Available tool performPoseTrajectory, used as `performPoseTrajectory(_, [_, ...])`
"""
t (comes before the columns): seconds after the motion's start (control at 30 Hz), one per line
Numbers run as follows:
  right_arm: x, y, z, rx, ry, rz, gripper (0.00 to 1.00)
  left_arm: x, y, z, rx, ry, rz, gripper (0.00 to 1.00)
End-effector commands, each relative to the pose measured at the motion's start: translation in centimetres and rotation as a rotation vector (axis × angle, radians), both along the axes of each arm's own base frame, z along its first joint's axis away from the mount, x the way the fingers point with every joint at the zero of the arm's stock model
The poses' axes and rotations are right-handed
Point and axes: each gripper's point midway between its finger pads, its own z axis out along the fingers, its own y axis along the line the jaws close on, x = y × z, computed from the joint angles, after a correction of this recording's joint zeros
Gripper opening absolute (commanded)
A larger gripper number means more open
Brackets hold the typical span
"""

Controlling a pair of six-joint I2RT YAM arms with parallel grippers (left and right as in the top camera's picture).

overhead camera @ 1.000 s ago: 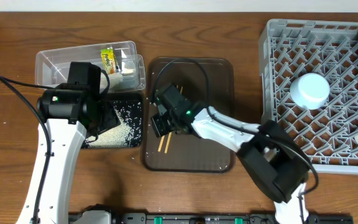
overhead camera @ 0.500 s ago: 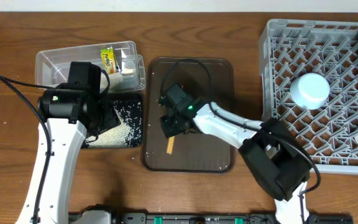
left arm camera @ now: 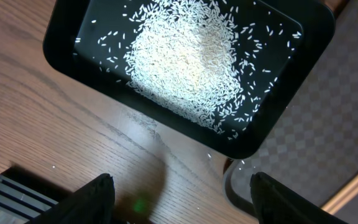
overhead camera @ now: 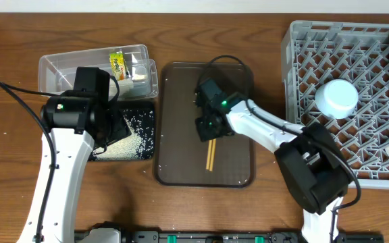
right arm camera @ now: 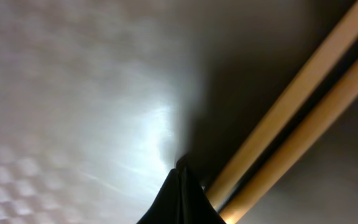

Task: Sort waste into correct bins and load items into the dishwasher rack
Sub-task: 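Drag chopsticks with right gripper toward right edge of tray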

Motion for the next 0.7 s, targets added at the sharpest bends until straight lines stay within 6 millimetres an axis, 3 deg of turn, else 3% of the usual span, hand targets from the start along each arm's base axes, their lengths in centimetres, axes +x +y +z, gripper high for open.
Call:
performPoseTrajectory(0.0, [0.7,-2.5,0.6,-0.066,-0.036,-0.025,0.01,-0.1,0.1,-0.4,-0.001,0.016,-0.005,0.73])
performPoseTrajectory(0.27, [1.3,-3.3,5.5,-0.039,-0.127,-0.047,0.02,-0.1,0.1,-0.4,-0.001,0.016,-0.005,0.73])
performPoseTrajectory(0.4, [2.1,-6.0,7.6,-0.126,-0.202,-0.17,0.05,-0.1,0.1,-0.4,0.0,0.016,-0.005,0.73])
performPoseTrajectory(0.5, [1.5,-8.4,7.3,-0.202,-0.173,-0.286,0.06,-0.1,0.1,-0.4,0.0,0.016,-0.005,0.73])
performPoseTrajectory(0.67, [-0.4,-9.9,4.7,-0.266,-0.064,-0.378,0.06,-0.1,0.1,-0.4,0.0,0.016,-0.005,0.73])
